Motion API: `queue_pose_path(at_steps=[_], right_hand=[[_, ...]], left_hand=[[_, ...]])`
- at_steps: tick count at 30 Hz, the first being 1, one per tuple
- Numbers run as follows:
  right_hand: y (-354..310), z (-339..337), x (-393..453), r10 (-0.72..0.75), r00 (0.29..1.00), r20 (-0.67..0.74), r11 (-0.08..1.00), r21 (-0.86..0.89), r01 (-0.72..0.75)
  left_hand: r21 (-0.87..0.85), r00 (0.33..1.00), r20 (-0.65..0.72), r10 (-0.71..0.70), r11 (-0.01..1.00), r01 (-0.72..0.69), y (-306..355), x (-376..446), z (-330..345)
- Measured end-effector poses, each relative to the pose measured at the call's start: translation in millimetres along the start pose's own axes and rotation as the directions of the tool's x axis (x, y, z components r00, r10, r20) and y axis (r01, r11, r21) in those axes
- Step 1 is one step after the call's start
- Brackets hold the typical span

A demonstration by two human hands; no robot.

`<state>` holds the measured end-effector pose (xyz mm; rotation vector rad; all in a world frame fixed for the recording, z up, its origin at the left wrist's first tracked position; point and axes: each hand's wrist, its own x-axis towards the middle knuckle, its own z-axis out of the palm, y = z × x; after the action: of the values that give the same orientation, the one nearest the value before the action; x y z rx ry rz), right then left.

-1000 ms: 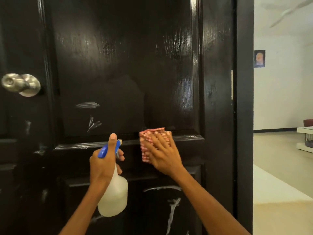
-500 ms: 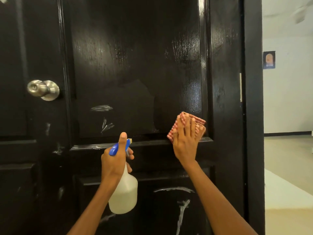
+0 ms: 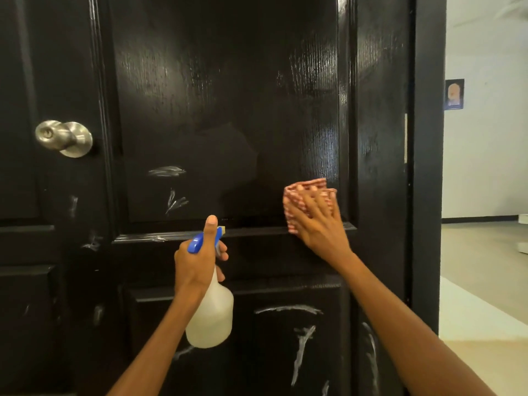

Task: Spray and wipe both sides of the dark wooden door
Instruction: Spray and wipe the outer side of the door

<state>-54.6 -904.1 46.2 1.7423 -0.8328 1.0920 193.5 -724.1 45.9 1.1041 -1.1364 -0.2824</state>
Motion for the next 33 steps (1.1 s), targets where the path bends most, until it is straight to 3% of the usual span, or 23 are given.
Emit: queue_pose_path(at_steps=[4,9,16,19,22,26,28,33], right_hand=[[75,-18,-39,0.177,0.981,0.083,0.984,-0.02,-0.176],[68,-18,-39,0.272,0.954,0.123,0.96,0.039,-0.279],[-22,2,7,0.104,0.993,0.057,0.991,0.077,-0.109],[-6,0,9,-0.014,1.0,0.017,1.0,0.017,0.013],[39,-4,-21,0.155,0.988,0.001,0.988,-0.018,-0.155],[69,-10,-49,0.387,0.921,0.037,0.92,0.045,-0.389],[60,-11,-44,0.349,0.936,0.041,0.935,0.054,-0.35],[-19,1,-3,0.079,0.996,0.031,0.995,0.063,-0.08]], left_hand=[[-0.017,0.999,0.037,-0.009,1.0,0.01,2,-3,15],[-0.034,0.998,0.062,-0.006,0.999,0.009,8,-4,27],[-0.04,0.998,0.063,-0.003,0.999,0.005,10,-4,31],[-0.03,0.998,0.058,-0.003,1.0,0.005,8,-7,34],[-0.027,0.998,0.067,-0.015,1.0,0.016,6,-11,38],[-0.016,0.997,0.08,-0.016,1.0,0.017,3,-13,38],[-0.005,0.997,0.077,-0.016,1.0,0.016,2,-14,36],[-0.015,0.999,0.013,-0.03,0.999,0.03,3,-9,20]])
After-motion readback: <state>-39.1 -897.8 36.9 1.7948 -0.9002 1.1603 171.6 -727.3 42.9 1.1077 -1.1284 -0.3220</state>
